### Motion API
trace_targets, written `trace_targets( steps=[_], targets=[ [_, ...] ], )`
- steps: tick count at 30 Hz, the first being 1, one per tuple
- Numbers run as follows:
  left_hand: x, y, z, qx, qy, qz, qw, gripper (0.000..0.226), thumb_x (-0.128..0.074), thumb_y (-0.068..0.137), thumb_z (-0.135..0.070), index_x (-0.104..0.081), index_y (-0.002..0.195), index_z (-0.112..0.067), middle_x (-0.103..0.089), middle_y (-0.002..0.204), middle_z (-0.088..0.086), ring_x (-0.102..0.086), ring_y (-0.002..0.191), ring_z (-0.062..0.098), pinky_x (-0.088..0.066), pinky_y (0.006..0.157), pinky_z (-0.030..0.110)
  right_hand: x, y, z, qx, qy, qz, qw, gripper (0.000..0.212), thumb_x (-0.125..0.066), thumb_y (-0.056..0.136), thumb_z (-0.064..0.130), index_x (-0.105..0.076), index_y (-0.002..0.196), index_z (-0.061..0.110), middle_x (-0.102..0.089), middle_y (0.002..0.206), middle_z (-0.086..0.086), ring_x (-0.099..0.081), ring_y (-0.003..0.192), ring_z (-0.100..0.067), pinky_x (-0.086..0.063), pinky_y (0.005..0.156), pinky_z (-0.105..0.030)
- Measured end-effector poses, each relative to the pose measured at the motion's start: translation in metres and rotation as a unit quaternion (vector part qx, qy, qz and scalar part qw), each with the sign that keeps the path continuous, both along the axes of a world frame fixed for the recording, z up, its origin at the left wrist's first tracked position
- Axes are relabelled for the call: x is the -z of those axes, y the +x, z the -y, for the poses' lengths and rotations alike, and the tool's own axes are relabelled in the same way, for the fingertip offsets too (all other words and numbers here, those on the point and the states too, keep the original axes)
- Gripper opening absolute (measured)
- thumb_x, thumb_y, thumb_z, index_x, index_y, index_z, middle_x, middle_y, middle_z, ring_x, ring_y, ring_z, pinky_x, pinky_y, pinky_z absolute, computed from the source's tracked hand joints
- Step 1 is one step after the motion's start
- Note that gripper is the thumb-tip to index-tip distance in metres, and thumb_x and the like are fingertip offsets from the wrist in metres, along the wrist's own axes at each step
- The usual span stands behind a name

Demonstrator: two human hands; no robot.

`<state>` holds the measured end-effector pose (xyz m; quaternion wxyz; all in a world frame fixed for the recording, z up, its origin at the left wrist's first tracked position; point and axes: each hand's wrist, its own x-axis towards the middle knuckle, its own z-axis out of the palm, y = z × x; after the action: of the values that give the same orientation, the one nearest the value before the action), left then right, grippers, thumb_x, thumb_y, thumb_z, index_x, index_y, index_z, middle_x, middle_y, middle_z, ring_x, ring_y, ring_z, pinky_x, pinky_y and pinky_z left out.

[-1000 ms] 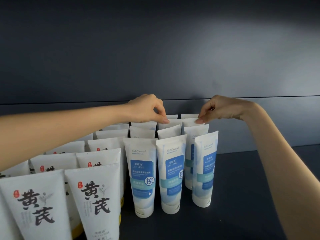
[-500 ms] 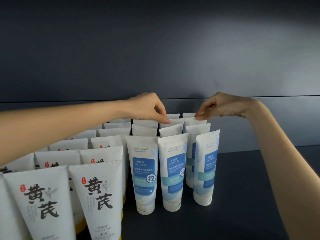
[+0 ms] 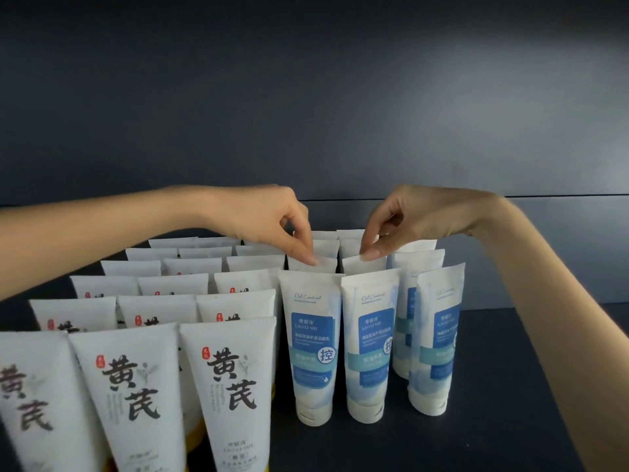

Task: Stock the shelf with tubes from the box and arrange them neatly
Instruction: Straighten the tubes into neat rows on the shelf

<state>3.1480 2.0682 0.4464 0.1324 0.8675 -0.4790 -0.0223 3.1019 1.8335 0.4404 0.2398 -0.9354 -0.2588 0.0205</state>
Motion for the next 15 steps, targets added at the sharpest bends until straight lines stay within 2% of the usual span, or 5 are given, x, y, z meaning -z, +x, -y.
trace_targets(
  steps=[4,10,15],
  targets=[
    [0.0025,0.0016,-0.0038,-0.017,0.001,0.029,0.999,0.025,-0.067,0.065,-0.054,-0.075,0.072,-0.032,-0.062,0.075,-0.011,-0.049,0.058,-0.007,-0.036,0.055,0.006,0.0028,0.004,-0.0035,0.011,-0.017,0.005,1.0,0.017,-0.077,0.072,0.037,-0.074,0.071,0.02,-0.049,0.048,0.014,-0.042,0.049,-0.001,-0.029,0.049,-0.005],
    [0.0038,0.0032,-0.0048,-0.023,0.005,0.064,0.998,0.01,-0.073,0.072,-0.044,-0.07,0.064,-0.039,-0.061,0.072,-0.013,-0.051,0.063,-0.005,-0.036,0.058,0.009,0.0022,0.0024,-0.0011,0.024,-0.018,0.01,1.0,0.025,-0.077,0.074,0.034,-0.066,0.055,0.023,-0.048,0.047,0.014,-0.041,0.047,0.0,-0.03,0.048,-0.006],
    [0.0081,0.0053,-0.0048,-0.045,-0.007,0.097,0.994,0.013,-0.074,0.075,-0.041,-0.069,0.063,-0.037,-0.058,0.071,-0.019,-0.051,0.065,-0.008,-0.033,0.06,0.022,0.0023,0.0016,0.0006,0.038,-0.022,0.017,0.999,0.031,-0.077,0.075,0.035,-0.063,0.051,0.023,-0.043,0.046,0.012,-0.034,0.048,-0.004,-0.026,0.048,-0.011]
  ],
)
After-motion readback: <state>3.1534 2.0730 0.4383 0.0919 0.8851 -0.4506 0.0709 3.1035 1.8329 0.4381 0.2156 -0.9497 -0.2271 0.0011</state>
